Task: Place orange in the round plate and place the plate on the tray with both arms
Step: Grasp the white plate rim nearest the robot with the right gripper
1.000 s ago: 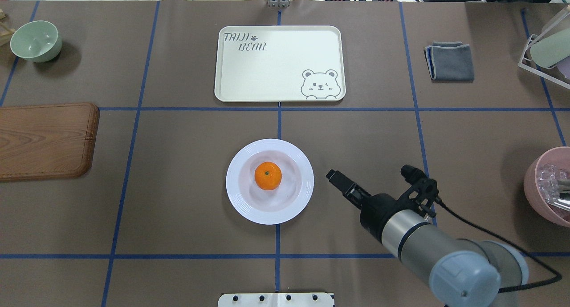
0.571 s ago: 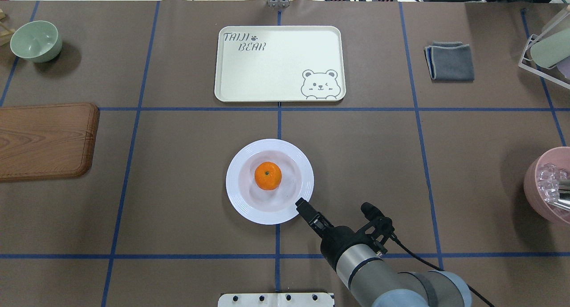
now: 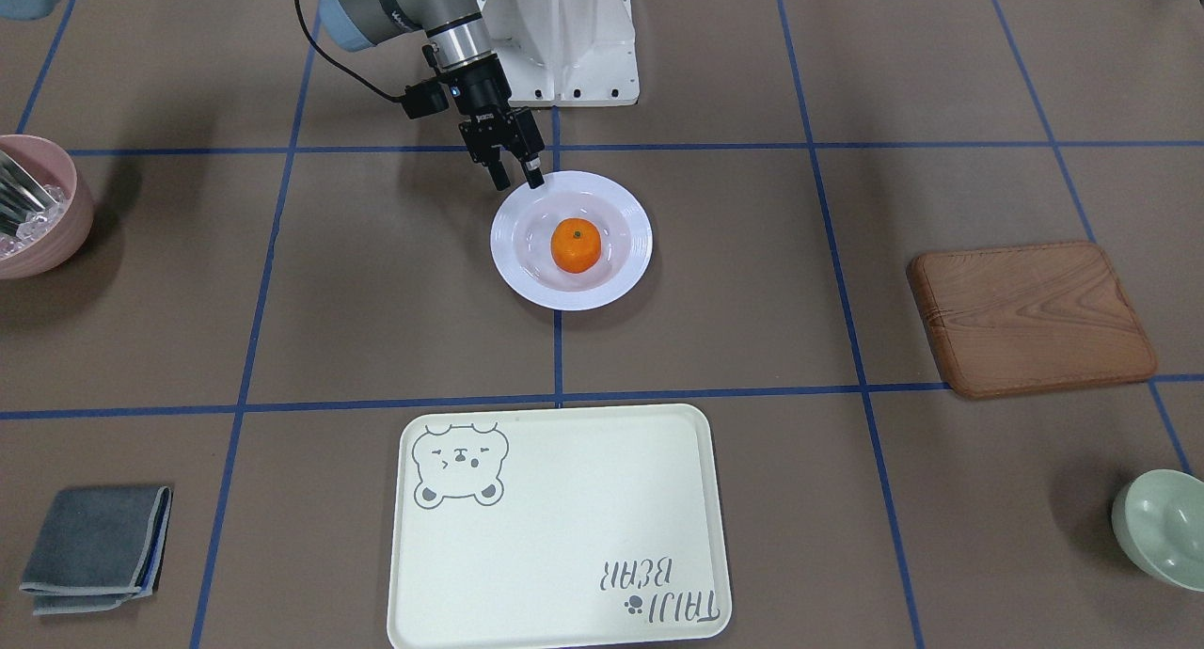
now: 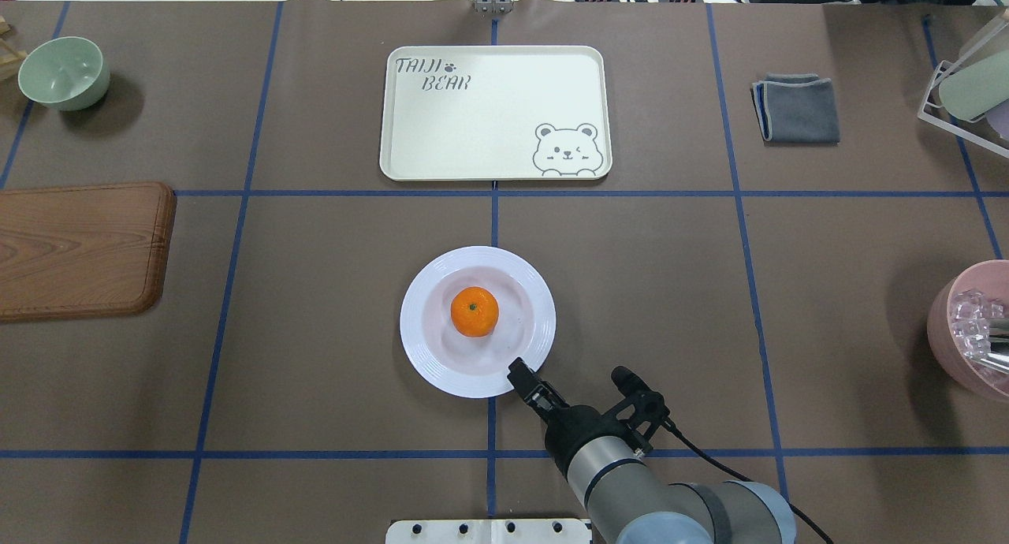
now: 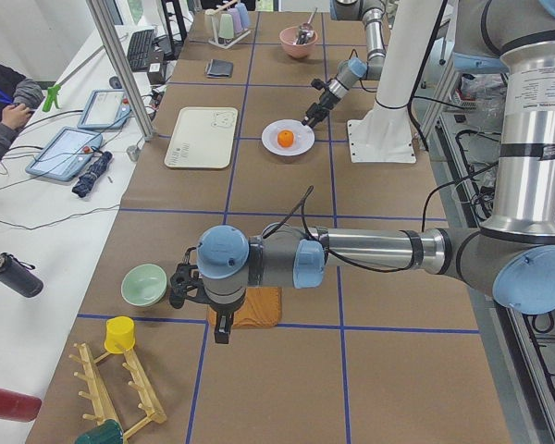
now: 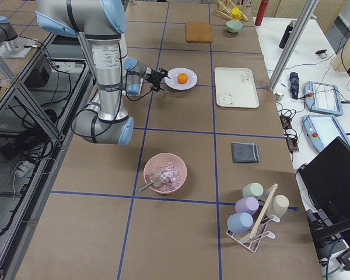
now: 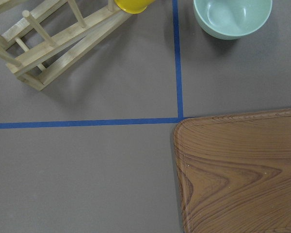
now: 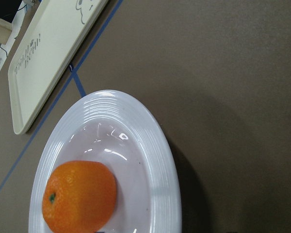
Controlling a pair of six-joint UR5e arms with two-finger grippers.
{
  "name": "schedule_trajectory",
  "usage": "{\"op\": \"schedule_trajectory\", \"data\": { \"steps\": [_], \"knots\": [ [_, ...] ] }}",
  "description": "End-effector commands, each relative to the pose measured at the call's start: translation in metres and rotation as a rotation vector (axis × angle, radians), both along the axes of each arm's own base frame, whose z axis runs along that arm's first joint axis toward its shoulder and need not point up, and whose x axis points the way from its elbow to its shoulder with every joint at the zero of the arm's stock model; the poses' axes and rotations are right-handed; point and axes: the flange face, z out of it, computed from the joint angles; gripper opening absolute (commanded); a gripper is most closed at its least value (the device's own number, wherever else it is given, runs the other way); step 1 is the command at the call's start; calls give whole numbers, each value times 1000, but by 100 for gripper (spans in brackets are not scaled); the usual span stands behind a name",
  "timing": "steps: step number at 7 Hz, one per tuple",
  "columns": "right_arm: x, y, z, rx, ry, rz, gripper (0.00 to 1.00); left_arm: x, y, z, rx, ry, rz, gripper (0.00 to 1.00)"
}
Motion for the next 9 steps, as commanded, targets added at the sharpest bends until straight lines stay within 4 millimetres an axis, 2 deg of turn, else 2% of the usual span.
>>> {"op": "schedule_trajectory", "data": {
  "steps": [1,2,3,5,7,9],
  "knots": [
    [-8,-15,-4,-1,16,14,63,0,11,-1,2,0,-2,99],
    [-8,-17,-6,-4,10,20,44,0,11,-1,4,0,-2,98],
    [-7,-18,-7,-7,4,23,0,0,11,-1,4,0,-2,98],
    [1,-27,-15,-7,-27,39,0,0,12,0,-7,0,-5,99],
    [20,-41,-34,-1,-95,68,0,0,26,6,-46,-1,-28,99],
    [44,-58,-56,4,-154,104,0,4,43,-8,-154,13,-151,98]
  ]
}}
